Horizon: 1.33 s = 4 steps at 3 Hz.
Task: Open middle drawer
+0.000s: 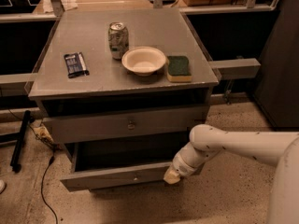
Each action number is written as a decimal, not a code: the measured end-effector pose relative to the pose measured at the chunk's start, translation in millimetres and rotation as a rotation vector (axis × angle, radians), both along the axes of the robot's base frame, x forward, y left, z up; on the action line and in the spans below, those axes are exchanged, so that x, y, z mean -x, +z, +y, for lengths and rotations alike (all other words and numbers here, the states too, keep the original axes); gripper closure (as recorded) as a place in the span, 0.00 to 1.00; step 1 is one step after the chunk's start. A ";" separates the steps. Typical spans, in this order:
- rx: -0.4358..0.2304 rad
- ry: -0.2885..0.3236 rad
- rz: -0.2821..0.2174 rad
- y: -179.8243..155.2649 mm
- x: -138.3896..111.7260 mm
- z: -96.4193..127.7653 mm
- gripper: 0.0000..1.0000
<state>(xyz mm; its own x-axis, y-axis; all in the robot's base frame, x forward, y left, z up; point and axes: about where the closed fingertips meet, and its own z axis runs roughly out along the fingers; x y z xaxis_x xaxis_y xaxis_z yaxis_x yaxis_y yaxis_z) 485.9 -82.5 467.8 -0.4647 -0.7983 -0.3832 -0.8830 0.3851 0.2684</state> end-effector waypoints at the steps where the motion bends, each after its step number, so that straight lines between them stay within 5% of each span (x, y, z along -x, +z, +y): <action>1: 0.000 0.000 -0.001 0.3 -0.7 0.4 0.82; 4: 0.000 0.000 -0.001 0.2 -0.7 0.5 0.12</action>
Offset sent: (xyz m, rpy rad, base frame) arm 0.0007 0.0004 0.0003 0.0004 -0.0012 0.0001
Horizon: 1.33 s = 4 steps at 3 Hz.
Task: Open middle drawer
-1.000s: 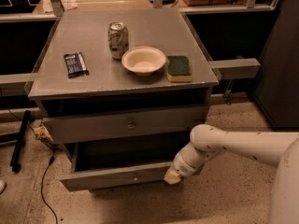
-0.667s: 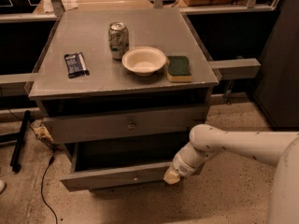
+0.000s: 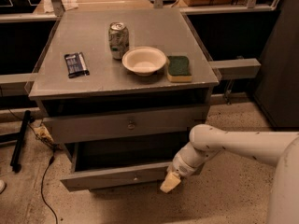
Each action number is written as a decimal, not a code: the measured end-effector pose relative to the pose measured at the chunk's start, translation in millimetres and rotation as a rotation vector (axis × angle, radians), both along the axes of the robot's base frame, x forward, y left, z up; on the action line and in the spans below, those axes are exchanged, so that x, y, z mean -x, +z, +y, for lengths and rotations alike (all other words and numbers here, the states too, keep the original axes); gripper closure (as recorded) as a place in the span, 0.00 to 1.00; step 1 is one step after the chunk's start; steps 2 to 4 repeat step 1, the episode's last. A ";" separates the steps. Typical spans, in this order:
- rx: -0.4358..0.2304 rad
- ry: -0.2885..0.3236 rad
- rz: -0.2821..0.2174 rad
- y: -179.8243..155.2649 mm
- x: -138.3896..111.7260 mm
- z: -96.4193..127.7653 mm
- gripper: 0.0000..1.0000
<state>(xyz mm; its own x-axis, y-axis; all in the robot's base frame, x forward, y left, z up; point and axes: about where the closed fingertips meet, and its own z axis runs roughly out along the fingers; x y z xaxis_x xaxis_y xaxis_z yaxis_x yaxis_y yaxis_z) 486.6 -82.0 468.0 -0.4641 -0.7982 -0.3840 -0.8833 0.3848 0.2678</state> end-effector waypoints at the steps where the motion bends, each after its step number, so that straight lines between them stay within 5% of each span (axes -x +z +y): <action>1: 0.000 0.000 0.000 0.0 0.0 0.0 0.00; 4: 0.000 0.000 0.000 0.0 0.0 0.0 0.00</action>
Offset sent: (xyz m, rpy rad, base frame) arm 0.0000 0.0000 0.0000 0.0000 0.0000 0.0000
